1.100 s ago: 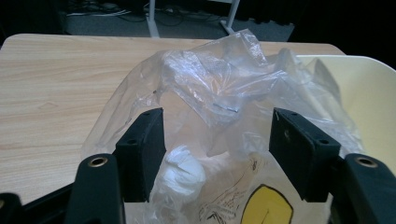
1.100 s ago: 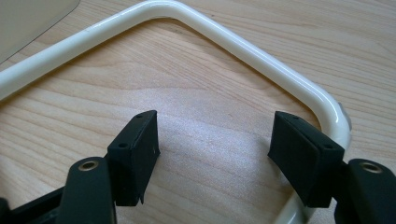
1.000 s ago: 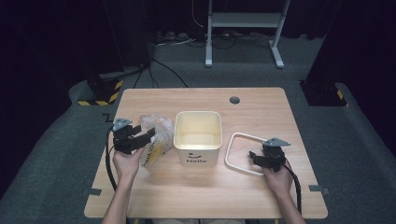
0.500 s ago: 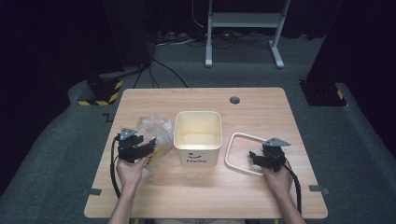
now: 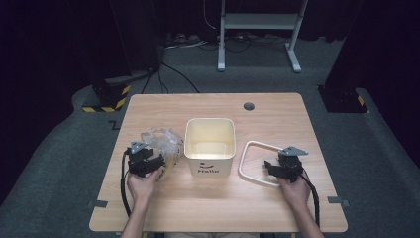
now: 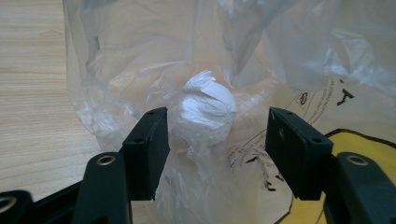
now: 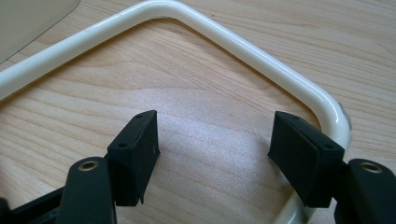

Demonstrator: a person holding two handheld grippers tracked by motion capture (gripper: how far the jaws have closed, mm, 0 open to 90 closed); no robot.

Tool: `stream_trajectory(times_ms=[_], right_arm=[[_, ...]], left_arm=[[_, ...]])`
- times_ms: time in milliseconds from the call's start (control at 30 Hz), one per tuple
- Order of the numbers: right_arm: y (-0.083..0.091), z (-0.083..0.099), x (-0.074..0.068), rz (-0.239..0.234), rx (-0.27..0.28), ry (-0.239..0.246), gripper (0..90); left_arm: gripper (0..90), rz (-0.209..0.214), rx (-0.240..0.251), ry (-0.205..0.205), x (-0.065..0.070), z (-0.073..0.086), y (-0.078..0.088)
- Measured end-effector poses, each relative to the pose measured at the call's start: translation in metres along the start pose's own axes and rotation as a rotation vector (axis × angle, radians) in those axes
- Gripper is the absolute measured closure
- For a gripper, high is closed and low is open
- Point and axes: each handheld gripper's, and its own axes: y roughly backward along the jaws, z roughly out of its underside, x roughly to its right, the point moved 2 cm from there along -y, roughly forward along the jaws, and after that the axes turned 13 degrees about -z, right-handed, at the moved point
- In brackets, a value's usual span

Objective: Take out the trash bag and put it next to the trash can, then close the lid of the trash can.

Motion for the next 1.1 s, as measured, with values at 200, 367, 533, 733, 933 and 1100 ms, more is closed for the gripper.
stream_trajectory(times_ms=[200, 367, 533, 733, 933, 1100], right_arm=[[0.0, 0.0, 0.0, 0.0, 0.0, 0.001, 32.7], [0.0, 0.0, 0.0, 0.003, 0.001, 0.0, 33.8], [0.0, 0.0, 0.0, 0.007, 0.002, -0.006, 34.3], [0.001, 0.0, 0.0, 0.006, -0.006, -0.01, 35.5], [0.004, -0.001, -0.004, -0.015, 0.007, 0.018, 36.3], [0.011, -0.003, -0.002, -0.025, 0.036, 0.005, 40.5]], left_arm=[[41.4, -0.01, 0.016, 0.011, -0.001, 0.004, -0.004], [41.5, -0.014, 0.0, -0.002, 0.0, 0.011, -0.011], [41.4, -0.012, -0.006, -0.022, 0.004, 0.013, -0.018], [41.3, -0.013, 0.003, -0.033, 0.005, 0.017, -0.025], [41.2, -0.02, 0.001, -0.021, 0.0, 0.025, -0.029], [40.9, -0.028, 0.002, -0.025, 0.0, 0.026, -0.032]])
